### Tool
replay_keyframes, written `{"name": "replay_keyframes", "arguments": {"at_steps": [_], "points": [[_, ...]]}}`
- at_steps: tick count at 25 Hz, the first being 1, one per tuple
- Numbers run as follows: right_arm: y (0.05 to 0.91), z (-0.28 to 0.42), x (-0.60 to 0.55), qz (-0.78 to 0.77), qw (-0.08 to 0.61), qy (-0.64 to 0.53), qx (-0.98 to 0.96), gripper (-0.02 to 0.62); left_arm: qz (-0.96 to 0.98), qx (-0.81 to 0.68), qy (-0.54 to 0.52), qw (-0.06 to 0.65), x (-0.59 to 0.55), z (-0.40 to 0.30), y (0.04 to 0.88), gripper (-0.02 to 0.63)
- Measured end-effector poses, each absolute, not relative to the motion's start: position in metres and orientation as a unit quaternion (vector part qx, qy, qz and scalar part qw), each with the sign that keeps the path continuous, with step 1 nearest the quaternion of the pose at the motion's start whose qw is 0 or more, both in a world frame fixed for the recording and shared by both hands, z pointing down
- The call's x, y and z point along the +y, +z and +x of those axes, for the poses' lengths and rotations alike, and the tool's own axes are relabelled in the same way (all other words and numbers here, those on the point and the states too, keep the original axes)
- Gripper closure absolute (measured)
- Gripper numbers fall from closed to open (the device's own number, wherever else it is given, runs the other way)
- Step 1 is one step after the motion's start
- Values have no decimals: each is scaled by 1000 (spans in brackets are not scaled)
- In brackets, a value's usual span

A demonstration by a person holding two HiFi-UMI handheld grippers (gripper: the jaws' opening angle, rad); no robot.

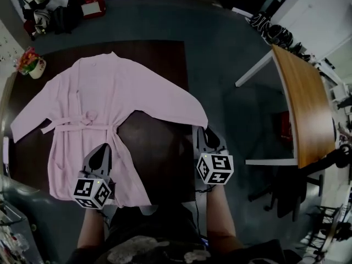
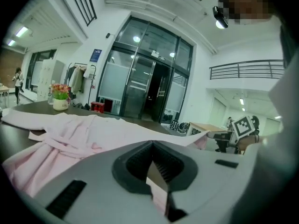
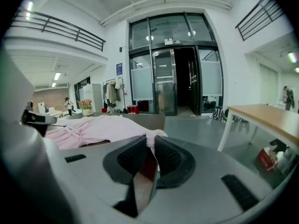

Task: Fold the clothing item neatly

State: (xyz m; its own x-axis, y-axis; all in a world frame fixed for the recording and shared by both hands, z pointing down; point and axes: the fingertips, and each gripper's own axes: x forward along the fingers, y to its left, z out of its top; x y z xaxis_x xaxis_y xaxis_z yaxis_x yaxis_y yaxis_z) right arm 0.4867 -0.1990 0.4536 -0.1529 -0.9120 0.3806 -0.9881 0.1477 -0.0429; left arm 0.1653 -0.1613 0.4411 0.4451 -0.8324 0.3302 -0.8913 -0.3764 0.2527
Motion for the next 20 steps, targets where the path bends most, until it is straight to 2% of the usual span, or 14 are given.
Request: {"name": "replay_keyframes", "arguments": {"at_steps": [9,15,20], "points": [[408,376,-186,659,134,119,-730,554,849,-492,44,188,-169,65,422,596],[428,300,-207,645,129,154,-737,554,861,-474,57,177,-167,25,421,595],[449,272,-204,631,128,184,-743,554,852,-483,59,193,-161,11,428,595]]}}
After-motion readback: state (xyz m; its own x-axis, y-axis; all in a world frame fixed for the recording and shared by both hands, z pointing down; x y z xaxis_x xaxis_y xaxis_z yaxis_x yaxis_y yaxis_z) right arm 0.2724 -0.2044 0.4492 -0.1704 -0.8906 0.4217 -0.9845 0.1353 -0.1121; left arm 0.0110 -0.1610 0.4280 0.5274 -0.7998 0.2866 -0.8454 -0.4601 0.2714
